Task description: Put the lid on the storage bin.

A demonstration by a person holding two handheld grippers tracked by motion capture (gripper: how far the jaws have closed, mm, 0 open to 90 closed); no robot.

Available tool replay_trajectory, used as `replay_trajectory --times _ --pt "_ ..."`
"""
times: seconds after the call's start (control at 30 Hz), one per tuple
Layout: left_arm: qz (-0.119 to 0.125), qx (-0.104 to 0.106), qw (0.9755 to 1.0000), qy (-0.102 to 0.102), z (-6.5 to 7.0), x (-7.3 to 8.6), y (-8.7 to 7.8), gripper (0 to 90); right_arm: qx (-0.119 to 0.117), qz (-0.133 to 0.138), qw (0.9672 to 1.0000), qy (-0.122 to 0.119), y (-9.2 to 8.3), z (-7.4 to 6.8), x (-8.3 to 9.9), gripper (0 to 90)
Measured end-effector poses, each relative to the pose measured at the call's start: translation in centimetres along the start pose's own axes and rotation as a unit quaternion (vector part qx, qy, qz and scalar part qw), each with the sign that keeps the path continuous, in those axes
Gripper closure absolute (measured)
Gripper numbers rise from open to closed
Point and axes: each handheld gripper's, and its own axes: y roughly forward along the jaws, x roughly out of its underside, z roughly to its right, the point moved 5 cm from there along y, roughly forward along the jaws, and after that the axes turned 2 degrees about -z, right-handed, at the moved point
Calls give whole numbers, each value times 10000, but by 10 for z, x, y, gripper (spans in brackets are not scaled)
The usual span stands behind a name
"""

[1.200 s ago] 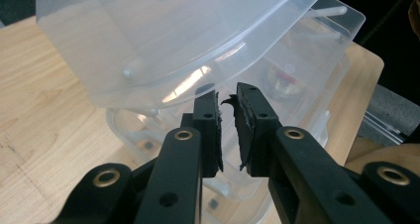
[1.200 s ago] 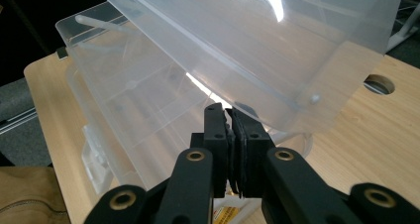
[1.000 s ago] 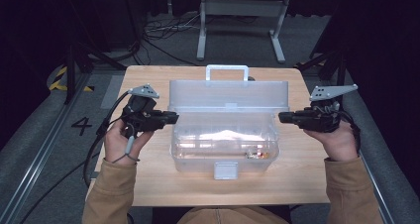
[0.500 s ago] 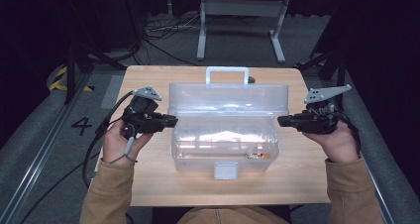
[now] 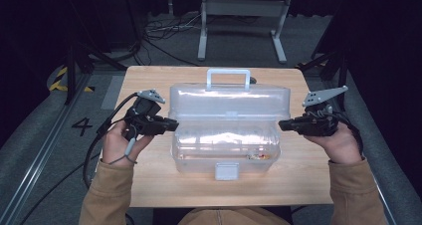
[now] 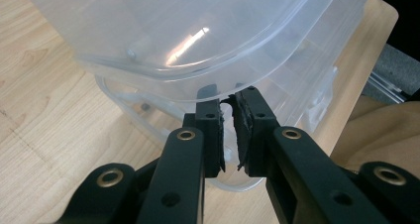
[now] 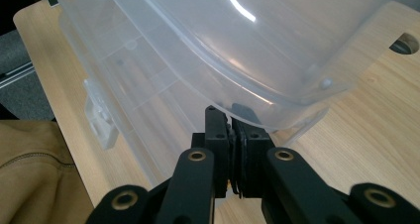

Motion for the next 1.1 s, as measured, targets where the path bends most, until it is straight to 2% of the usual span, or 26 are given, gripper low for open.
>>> replay_trajectory --times 0.53,0.97,1.1 --pt "-354 60 9994 28 1 5 4 798 -63 -385 9992 -75 6 -2 5 860" --pt "-695 113 9975 83 0 9 7 796 -87 -761 9969 -172 11 -3 10 859" --pt "-815 89 9965 157 1 11 8 796 -102 -893 9958 -193 13 -4 12 859"
